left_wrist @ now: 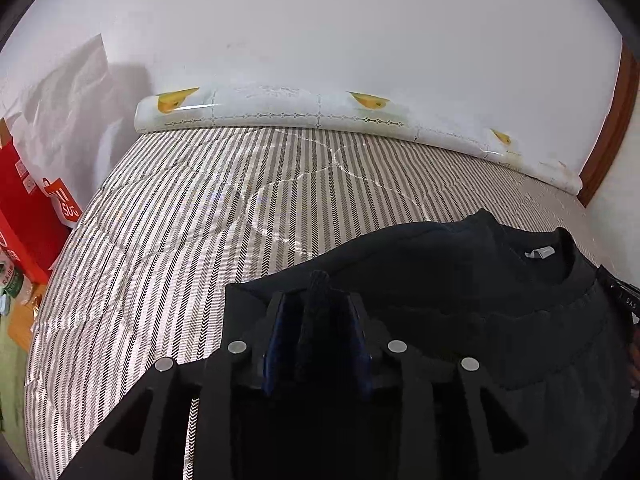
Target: Fold small clothes
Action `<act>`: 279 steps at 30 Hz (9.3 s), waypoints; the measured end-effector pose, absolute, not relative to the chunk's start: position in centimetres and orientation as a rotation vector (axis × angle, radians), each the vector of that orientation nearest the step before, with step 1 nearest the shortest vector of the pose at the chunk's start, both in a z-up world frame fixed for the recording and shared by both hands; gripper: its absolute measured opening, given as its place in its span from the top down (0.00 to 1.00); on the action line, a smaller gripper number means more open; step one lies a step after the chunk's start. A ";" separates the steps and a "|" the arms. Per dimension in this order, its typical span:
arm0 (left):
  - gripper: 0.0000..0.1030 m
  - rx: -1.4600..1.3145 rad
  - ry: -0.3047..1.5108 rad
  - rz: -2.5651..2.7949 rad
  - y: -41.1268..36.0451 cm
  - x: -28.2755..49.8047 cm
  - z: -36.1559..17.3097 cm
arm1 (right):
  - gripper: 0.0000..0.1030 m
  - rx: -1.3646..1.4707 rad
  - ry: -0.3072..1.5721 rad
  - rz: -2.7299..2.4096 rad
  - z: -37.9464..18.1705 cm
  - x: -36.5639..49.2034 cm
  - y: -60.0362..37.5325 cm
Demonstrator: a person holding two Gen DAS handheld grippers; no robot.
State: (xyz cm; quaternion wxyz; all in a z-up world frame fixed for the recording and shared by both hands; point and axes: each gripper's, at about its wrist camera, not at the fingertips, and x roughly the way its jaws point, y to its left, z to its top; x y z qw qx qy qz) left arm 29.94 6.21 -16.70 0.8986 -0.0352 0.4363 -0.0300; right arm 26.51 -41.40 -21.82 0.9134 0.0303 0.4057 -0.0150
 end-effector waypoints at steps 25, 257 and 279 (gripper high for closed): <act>0.33 -0.098 0.798 -0.139 5.9 28.2 -14.6 | 0.53 0.000 0.737 -0.102 -16.7 21.0 -38.1; 0.28 -0.070 0.907 -0.389 -13.5 4.3 -12.1 | 0.74 0.204 0.775 -0.007 -23.2 -2.1 -50.6; 0.28 -0.029 0.931 -0.363 -14.0 3.3 -11.0 | 0.67 0.192 0.731 -0.064 -20.1 -4.1 -51.1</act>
